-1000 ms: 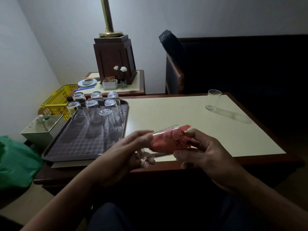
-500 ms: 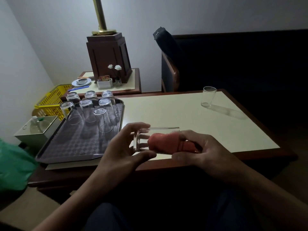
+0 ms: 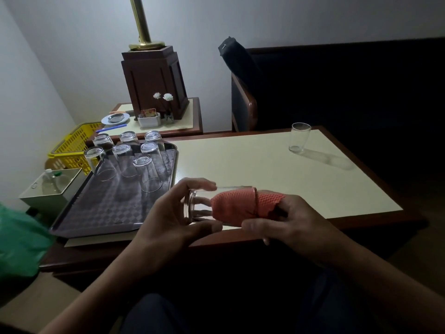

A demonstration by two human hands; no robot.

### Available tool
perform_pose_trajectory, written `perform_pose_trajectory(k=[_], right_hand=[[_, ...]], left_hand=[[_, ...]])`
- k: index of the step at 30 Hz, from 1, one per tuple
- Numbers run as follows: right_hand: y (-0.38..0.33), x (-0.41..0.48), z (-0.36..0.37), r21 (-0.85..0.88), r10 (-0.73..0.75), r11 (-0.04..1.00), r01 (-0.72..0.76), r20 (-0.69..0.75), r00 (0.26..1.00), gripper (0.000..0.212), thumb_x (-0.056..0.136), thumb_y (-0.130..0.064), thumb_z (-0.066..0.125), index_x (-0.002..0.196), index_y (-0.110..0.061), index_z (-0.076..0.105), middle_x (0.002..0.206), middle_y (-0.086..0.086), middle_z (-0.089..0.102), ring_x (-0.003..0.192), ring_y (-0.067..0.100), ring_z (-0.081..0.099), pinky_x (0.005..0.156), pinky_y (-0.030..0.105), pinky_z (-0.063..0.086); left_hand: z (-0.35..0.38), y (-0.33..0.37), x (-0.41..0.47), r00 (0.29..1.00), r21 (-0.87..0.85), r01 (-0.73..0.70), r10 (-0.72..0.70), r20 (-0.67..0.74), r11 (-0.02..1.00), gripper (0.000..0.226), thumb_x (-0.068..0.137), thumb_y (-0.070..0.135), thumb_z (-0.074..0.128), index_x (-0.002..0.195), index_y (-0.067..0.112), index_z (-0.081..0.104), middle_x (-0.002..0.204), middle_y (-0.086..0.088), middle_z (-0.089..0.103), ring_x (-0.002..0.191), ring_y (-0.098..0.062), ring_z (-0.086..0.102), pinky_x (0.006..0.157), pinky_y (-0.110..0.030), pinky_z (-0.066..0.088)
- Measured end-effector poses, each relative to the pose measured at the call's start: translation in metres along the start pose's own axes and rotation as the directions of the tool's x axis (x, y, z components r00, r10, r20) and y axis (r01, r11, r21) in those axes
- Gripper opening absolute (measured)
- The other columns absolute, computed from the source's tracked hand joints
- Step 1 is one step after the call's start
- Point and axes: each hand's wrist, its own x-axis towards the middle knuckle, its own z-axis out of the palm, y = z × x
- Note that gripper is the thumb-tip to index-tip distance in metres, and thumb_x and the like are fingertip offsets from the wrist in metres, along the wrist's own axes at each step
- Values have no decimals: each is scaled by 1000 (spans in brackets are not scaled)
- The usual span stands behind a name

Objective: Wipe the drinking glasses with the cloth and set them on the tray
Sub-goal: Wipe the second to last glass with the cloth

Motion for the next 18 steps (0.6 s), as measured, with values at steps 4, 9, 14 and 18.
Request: perform_pose_trajectory(k=[4, 9, 14, 18], right_hand=[[2, -2, 5, -100, -139, 987, 127, -120, 983, 37, 91, -14, 81, 124, -28, 74, 114, -11, 78, 107, 9, 74, 91, 22, 57], [5, 2, 4, 16, -37, 999, 37, -17, 999, 32, 96, -24, 72, 127, -28, 70, 89, -8, 76, 79, 6, 71, 74, 22, 57], [8, 13, -10, 577, 318, 798, -173, -161, 934, 33, 94, -35, 63, 108, -6, 69, 74, 6, 61, 60, 14, 55, 54, 26, 42], [10, 17, -23, 646, 325, 758, -84, -262, 909, 25, 101, -29, 65, 118, -10, 65, 114, 13, 75, 100, 24, 74, 81, 46, 61]], left_hand=[[4, 3, -1, 935, -306, 354, -328, 133, 884, 52, 89, 9, 76, 137, 17, 57, 117, -16, 69, 80, -26, 71, 67, -27, 60], [-9, -10, 2, 977, -149, 212, -209, 40, 966, 49, 80, 13, 85, 126, 16, 66, 106, -14, 73, 80, -24, 68, 77, -33, 61], [-13, -8, 4, 989, -28, 140, -141, -48, 990, 51, 74, 15, 84, 122, 23, 67, 118, -5, 71, 88, -24, 71, 80, -32, 60], [-18, -12, 3, 966, -90, 252, -256, -34, 964, 47, 77, 24, 89, 120, 25, 70, 118, -12, 71, 80, -28, 70, 76, -33, 60]])
